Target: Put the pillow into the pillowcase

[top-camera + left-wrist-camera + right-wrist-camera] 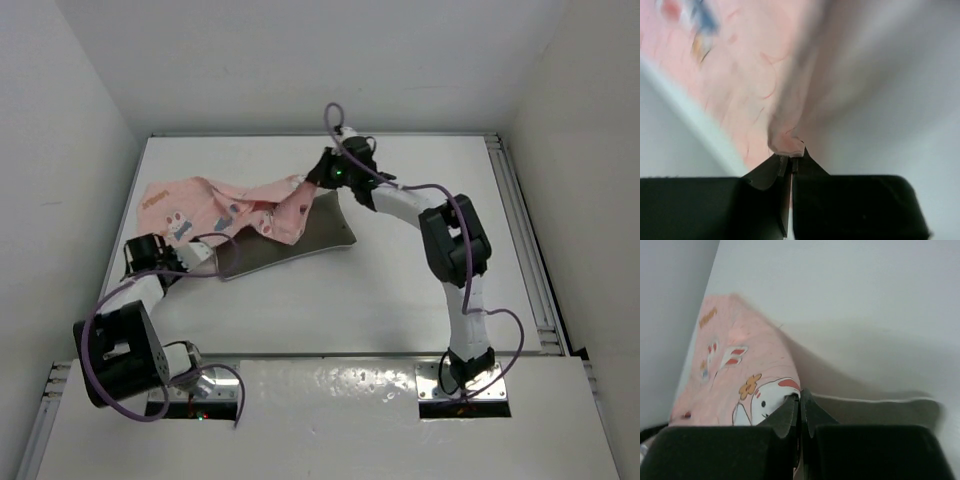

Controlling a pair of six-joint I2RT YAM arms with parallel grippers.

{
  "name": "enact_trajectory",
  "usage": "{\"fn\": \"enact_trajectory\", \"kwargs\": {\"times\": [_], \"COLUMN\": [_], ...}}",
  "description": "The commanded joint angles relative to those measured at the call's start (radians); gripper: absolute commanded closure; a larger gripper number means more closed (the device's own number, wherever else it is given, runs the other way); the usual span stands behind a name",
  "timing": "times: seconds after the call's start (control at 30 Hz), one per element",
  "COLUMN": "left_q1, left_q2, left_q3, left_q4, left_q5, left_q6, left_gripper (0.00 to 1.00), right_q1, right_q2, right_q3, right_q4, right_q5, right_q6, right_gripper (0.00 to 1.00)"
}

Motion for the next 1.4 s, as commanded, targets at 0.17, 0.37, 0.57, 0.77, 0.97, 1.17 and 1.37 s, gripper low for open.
{"fn": "enact_trajectory", "kwargs": {"times": [0.17, 0.37, 0.57, 0.77, 0.97, 1.17, 1.37], "left_q1": [0.165, 0.186, 0.186, 0.029, -0.376, -0.545, -0.59], "left_q2": [-0.078, -0.068, -0.074, -0.133, 0.089, 0.411, 0.584], "left_q3": [0.033, 0.107, 0.234, 0.432, 0.546, 0.872, 0.968], "left_q4": [0.075, 0.062, -0.078, -0.077, -0.007, -0.145, -0.231], "left_q5": [-0.108, -0.067, 0.071, 0.736, 0.538, 0.284, 0.057], "left_q6": [0.178, 0.191, -0.013, -0.455, -0.75, -0.882, -0.85], "left_gripper": [1.0, 0.76, 0.01, 0.01, 0.01, 0.0, 0.01], "right_q1": [-0.136, -0.168, -0.28, -0.271, -0.219, -0.207, -0.177], "right_q2": [-0.035, 0.008, -0.09, -0.104, -0.081, -0.062, -0.061], "right_q3": [-0.05, -0.036, -0.205, -0.278, -0.311, -0.354, -0.373], "right_q4": [0.004, -0.013, -0.042, -0.084, 0.025, 0.041, 0.045], "right_q5": [0.07, -0.077, -0.067, -0.086, -0.149, -0.148, -0.163], "right_q6": [0.344, 0.365, 0.353, 0.247, 0.244, 0.253, 0.25], "right_gripper": [1.0, 0.46, 0.26, 0.39, 0.29, 0.25, 0.21]}}
